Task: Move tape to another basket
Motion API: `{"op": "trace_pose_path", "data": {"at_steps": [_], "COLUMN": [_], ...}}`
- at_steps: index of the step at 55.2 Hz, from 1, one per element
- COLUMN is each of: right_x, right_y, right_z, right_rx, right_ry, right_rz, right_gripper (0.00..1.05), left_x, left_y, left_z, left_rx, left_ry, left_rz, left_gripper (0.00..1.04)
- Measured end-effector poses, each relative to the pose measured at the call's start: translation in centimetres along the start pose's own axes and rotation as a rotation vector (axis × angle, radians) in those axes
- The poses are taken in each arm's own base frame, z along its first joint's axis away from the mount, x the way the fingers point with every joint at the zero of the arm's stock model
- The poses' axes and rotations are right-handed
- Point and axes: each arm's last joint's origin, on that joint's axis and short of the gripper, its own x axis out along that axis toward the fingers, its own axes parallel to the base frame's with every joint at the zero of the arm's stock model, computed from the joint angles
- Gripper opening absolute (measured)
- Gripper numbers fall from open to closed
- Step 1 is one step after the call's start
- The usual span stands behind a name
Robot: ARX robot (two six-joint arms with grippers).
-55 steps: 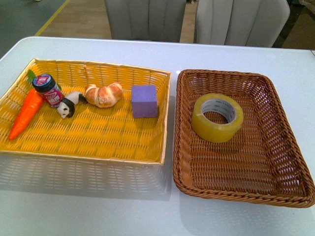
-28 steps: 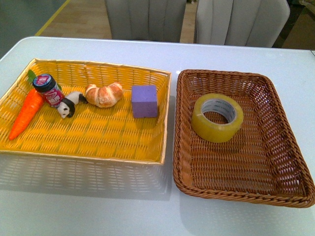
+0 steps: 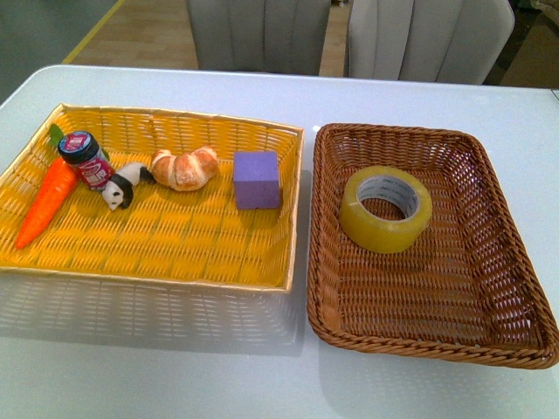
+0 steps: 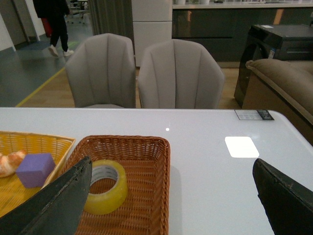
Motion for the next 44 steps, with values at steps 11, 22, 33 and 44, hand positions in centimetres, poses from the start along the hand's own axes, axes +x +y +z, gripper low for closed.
{"op": "trace_pose_path", "data": {"at_steps": [11,22,33,44], "right_x": [0.0,0.0,0.0,0.0], "right_y": [0.0,0.0,0.0,0.0], "right_z": [0.0,0.0,0.0,0.0], "right_rx": [0.0,0.0,0.0,0.0], "right_ry": [0.0,0.0,0.0,0.0], "right_rz": [0.0,0.0,0.0,0.0], "right_gripper": [0.96,0.96,0.96,0.96], "left_x": [-0.8,-1.4,-1.9,-2.2], "left_y": [0.0,0.0,0.0,0.0], "left_z": [0.2,0.3,0.3,0.2], "left_rx": [0.0,0.0,0.0,0.0], "left_ry": [-0.008,-0.01,-0.01,-0.01], "left_rz": [0.0,0.0,0.0,0.0], "left_gripper": [0.02,0.02,0.02,0.02]}}
